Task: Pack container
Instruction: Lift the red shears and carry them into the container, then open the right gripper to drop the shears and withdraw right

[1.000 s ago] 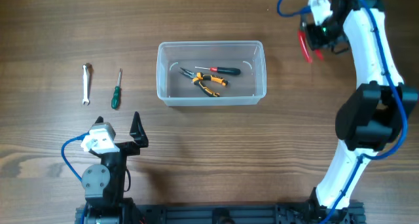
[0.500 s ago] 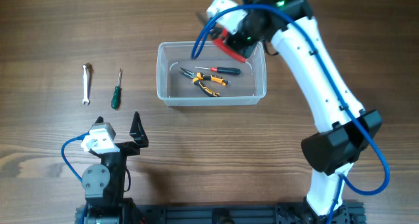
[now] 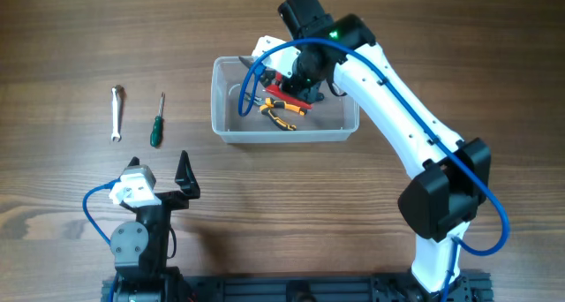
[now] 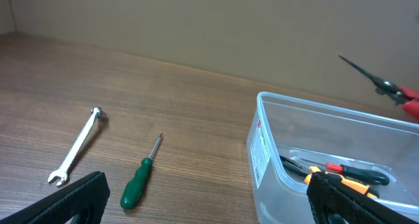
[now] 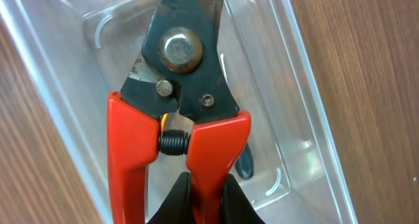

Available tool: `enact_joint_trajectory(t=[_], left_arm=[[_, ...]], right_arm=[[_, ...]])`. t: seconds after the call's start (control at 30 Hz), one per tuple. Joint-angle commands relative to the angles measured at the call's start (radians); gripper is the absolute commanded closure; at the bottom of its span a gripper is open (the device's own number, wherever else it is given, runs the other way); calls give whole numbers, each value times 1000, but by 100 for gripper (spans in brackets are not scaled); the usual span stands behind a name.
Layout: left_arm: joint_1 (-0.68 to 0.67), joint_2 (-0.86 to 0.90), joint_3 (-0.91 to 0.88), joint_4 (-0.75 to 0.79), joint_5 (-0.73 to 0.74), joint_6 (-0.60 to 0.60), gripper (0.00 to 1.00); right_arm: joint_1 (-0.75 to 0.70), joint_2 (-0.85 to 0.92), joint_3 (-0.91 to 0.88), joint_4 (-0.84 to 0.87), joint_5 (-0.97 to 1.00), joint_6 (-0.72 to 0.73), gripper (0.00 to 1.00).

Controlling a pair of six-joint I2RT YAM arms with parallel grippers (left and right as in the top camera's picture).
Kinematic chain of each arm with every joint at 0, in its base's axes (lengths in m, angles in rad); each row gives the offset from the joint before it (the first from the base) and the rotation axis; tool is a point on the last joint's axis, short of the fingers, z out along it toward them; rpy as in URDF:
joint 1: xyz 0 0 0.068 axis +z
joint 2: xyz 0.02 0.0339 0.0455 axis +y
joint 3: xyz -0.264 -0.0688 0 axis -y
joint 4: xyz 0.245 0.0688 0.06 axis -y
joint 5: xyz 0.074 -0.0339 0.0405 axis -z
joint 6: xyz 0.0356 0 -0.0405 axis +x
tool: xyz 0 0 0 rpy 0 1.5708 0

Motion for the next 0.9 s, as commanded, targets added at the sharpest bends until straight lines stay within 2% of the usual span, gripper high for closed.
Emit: enact_joint_trajectory(t=[0.0,0.53,0.63,0.67,0.7,0.8,0.87], left_arm=[[-6,-8,-6,4,-13,16,0],[-6,-8,-6,4,-13,16,0],[-6,-8,-6,4,-13,16,0],[-6,-8,-6,4,-13,16,0],[-6,-8,-6,4,-13,16,0],[-6,-8,-6,4,-13,16,0],[-6,-8,-6,4,-13,16,0]], right_arm=[[-2,-12,-51,34,-17,-2,96],[-5,-11,-301,212,-17,36,93],[-11,-11,-308,224,-16,58,82],[-12,-11,-308,225,-16,58,75],[-14,-11,-308,227,-16,59,62],[-26,-11,-308,251,-16,90,38],[-37,-11,-306,270,-16,116,29]])
